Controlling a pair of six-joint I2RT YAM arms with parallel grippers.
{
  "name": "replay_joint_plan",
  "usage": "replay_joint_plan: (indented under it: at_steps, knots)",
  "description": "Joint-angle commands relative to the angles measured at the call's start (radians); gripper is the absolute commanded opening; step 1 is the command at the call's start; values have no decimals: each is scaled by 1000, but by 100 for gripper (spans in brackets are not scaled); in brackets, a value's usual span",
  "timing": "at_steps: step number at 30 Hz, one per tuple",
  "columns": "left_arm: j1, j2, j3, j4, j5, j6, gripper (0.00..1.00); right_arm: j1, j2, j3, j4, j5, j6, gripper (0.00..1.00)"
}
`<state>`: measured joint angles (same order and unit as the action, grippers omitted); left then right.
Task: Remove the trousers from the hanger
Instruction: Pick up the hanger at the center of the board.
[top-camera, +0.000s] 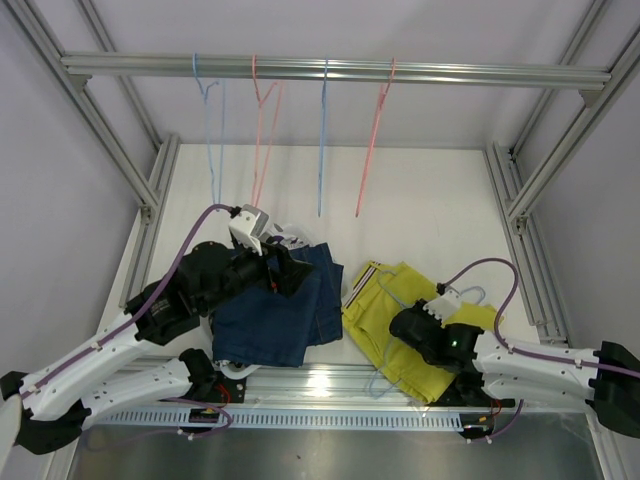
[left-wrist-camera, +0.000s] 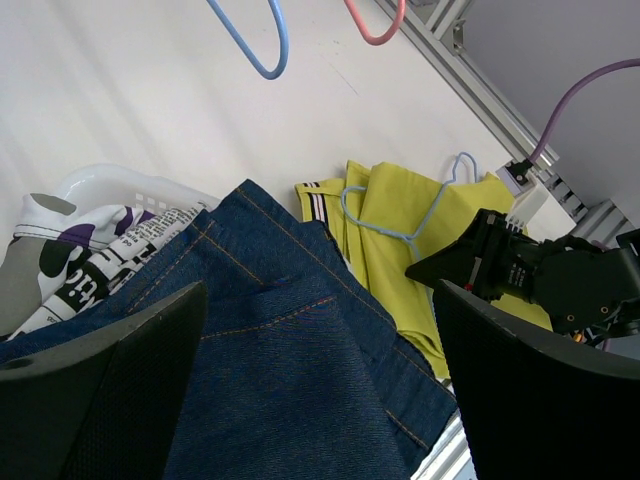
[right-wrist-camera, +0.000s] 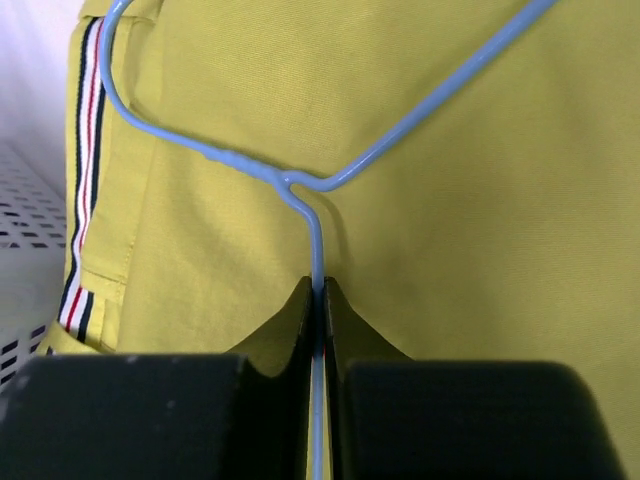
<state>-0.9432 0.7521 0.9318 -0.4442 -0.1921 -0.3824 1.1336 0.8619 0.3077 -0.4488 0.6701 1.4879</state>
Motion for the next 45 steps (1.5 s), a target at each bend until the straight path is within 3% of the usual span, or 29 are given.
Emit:
replay_joint_plan:
  at_steps: [1,10,16,22,45]
  knots:
    - [11,1,12,9,-7,20,98,-1,-37,-4,47,33,28,0]
    - [20,4,15,4,-13,25,99,12,-135,85,-25,75,-46,0]
    - [24,3,15,2,-18,25,98,120,-121,339,-197,291,-129,0]
    - [29,-2,16,1,-18,25,99,178,-95,570,-258,388,-276,0]
    - [34,0,18,-4,-4,20,99,184,-101,780,-36,425,-696,0]
